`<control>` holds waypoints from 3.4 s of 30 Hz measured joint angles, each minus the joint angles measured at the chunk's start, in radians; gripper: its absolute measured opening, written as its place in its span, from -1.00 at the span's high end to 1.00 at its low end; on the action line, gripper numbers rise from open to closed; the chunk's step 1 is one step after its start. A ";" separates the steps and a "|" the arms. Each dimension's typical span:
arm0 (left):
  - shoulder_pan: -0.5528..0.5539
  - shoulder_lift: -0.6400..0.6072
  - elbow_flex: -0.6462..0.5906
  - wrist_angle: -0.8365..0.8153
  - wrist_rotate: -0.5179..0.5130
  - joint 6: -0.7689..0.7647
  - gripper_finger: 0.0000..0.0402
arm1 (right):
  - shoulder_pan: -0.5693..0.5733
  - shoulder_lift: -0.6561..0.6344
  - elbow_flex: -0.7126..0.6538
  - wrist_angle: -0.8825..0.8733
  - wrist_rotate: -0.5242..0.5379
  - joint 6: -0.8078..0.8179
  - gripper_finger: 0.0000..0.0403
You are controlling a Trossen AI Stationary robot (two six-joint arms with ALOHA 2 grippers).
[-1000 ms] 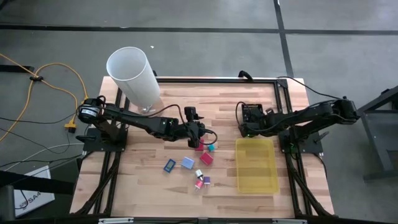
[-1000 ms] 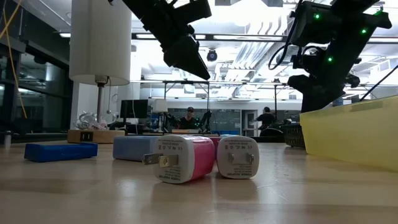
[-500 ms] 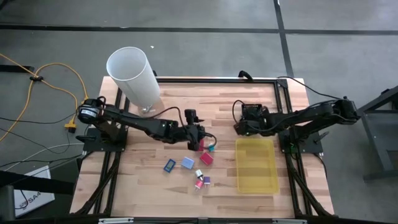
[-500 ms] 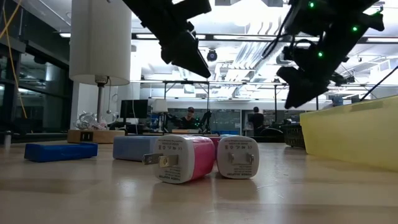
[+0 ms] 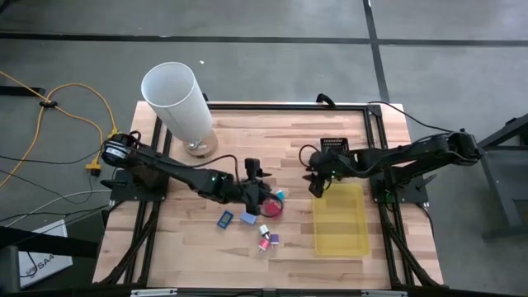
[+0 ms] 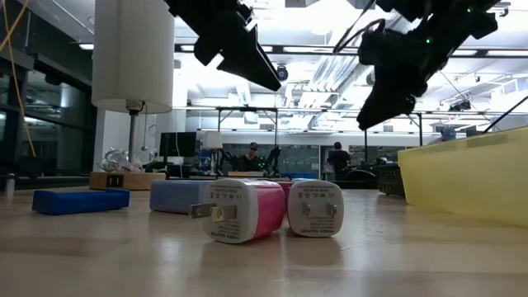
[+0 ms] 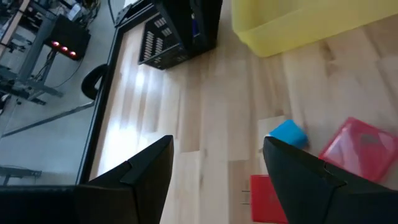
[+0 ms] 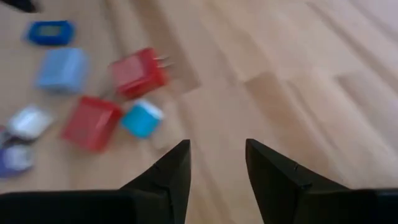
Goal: Pick & Place Office items
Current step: Put the blue digital clock into the black bin
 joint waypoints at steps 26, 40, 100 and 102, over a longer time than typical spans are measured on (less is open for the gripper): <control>-0.160 0.000 0.000 -0.101 0.004 -0.378 -0.19 | 0.336 0.000 0.000 0.126 0.159 -0.154 0.31; -0.281 -0.006 0.000 -0.226 0.004 -0.617 -0.19 | 0.345 0.000 0.000 0.146 0.154 -0.148 0.31; -0.203 0.114 0.000 -0.662 0.497 -1.661 -0.19 | 0.345 0.000 0.000 0.193 0.154 -0.148 0.31; -0.209 0.120 0.000 -0.663 0.497 -1.667 -0.19 | 0.345 0.000 0.000 0.192 0.154 -0.148 0.31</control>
